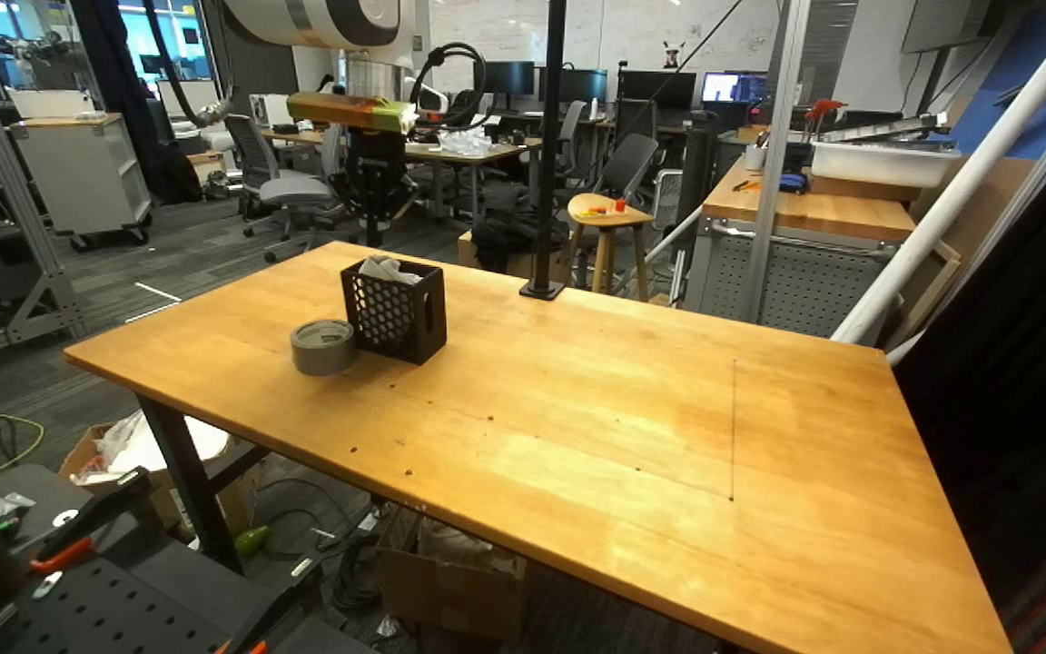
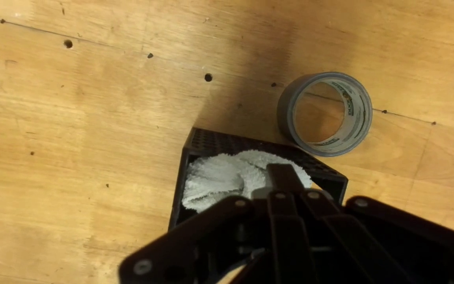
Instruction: Put the towel in the box
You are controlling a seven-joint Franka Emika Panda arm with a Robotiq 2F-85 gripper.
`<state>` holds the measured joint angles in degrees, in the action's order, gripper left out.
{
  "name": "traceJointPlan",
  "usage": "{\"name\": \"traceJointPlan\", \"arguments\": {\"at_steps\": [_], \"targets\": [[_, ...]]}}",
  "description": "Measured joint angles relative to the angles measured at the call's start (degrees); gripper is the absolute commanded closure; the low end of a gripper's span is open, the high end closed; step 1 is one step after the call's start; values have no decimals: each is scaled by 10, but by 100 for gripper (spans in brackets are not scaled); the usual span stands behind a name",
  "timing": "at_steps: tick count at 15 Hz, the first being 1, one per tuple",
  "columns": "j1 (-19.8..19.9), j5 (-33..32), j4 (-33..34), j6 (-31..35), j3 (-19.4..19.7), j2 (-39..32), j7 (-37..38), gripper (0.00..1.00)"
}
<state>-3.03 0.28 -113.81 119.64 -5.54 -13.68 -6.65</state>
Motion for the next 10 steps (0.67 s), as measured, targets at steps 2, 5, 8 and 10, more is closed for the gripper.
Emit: {"name": "traceJointPlan", "arguments": {"at_steps": [2,5,8,10], "targets": [[-5,0,-5,0,0,0,4,97],[-11,0,-12,1,-2,-1,7,97],[-14,0,-16,1,-2,-3,7,98],[-14,0,-16,1,-2,-5,7,97]]}}
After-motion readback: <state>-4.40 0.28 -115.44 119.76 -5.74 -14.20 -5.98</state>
